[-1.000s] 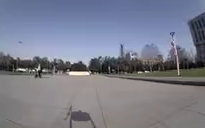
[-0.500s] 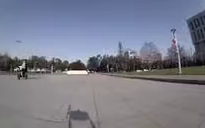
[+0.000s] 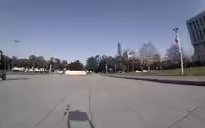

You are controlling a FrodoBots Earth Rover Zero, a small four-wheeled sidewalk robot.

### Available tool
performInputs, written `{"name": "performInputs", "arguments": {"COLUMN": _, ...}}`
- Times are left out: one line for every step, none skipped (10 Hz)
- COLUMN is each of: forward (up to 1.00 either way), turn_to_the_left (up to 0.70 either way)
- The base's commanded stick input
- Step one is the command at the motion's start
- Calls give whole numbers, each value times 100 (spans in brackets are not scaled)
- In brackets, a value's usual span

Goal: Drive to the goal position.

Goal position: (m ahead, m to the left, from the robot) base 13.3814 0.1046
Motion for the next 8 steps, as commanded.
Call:
{"name": "performInputs", "arguments": {"forward": 100, "turn_to_the_left": 3}}
{"name": "performInputs", "arguments": {"forward": 100, "turn_to_the_left": 3}}
{"name": "performInputs", "arguments": {"forward": 100, "turn_to_the_left": 3}}
{"name": "performInputs", "arguments": {"forward": 100, "turn_to_the_left": 3}}
{"name": "performInputs", "arguments": {"forward": 100, "turn_to_the_left": 3}}
{"name": "performInputs", "arguments": {"forward": 100, "turn_to_the_left": 3}}
{"name": "performInputs", "arguments": {"forward": 100, "turn_to_the_left": 3}}
{"name": "performInputs", "arguments": {"forward": 100, "turn_to_the_left": 3}}
